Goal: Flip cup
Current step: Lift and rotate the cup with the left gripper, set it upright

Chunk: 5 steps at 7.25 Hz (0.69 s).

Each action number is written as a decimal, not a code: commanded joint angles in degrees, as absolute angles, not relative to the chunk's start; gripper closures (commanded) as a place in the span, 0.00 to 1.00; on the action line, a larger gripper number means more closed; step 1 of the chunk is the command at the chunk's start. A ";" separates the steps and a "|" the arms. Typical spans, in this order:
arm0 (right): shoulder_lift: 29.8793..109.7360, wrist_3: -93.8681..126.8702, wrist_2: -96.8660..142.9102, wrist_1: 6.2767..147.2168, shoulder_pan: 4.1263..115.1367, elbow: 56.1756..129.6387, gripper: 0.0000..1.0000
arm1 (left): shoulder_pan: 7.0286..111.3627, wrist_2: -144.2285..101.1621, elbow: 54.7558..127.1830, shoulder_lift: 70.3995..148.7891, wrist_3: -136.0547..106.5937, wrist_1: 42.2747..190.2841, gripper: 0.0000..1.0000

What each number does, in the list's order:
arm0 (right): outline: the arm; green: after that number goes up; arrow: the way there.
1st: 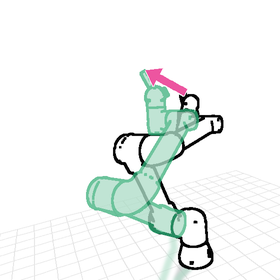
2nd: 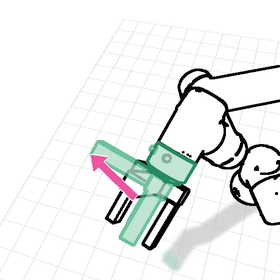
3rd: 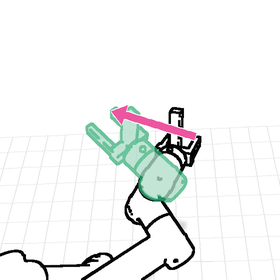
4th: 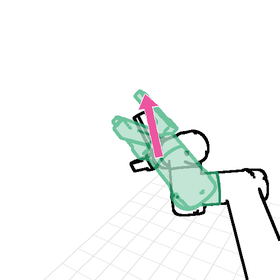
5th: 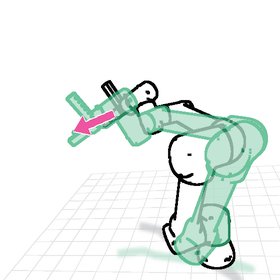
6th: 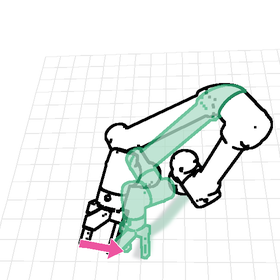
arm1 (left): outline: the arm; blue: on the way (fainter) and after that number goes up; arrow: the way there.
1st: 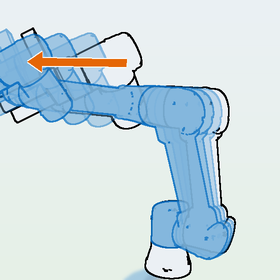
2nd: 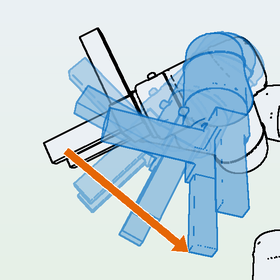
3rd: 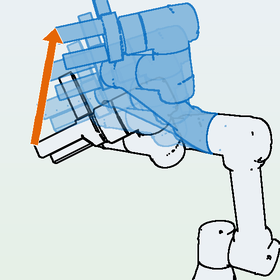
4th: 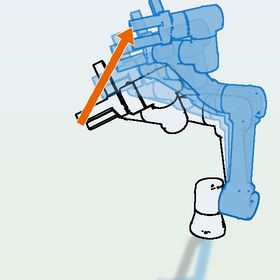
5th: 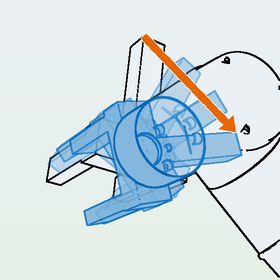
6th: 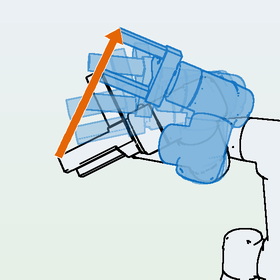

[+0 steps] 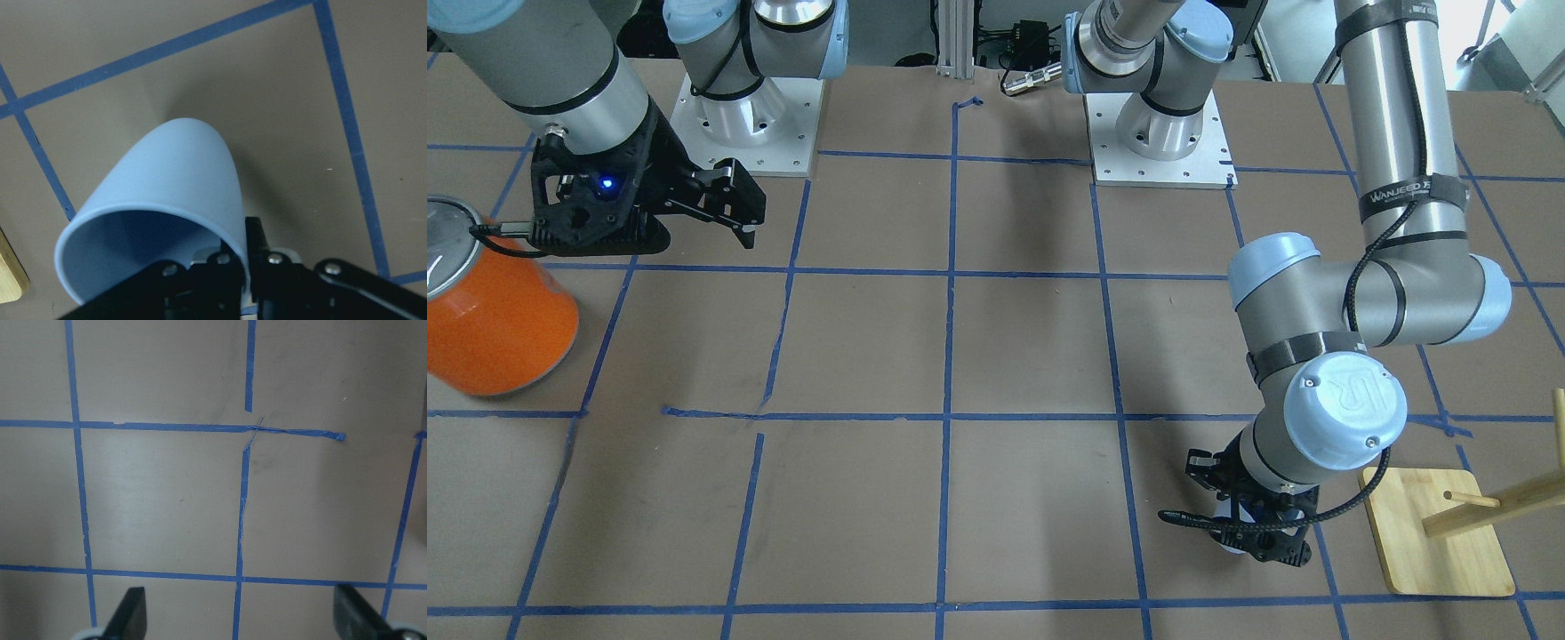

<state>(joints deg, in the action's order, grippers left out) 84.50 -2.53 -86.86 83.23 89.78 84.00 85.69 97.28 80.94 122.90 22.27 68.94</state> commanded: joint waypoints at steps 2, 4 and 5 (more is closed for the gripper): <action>84.46 -2.38 -86.48 83.41 89.74 85.25 0.00 | 85.69 97.65 81.04 122.87 22.41 69.52 0.00; 84.46 -2.37 -86.57 83.58 89.56 85.25 0.00 | 86.65 96.86 80.42 118.85 22.41 70.05 0.00; 84.46 -2.29 -86.57 83.58 89.56 85.34 0.00 | 87.44 96.68 80.42 116.39 22.06 70.05 0.00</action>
<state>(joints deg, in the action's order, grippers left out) 84.46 -2.40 -86.54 83.59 89.60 85.26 86.55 97.06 80.50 119.30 22.32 69.97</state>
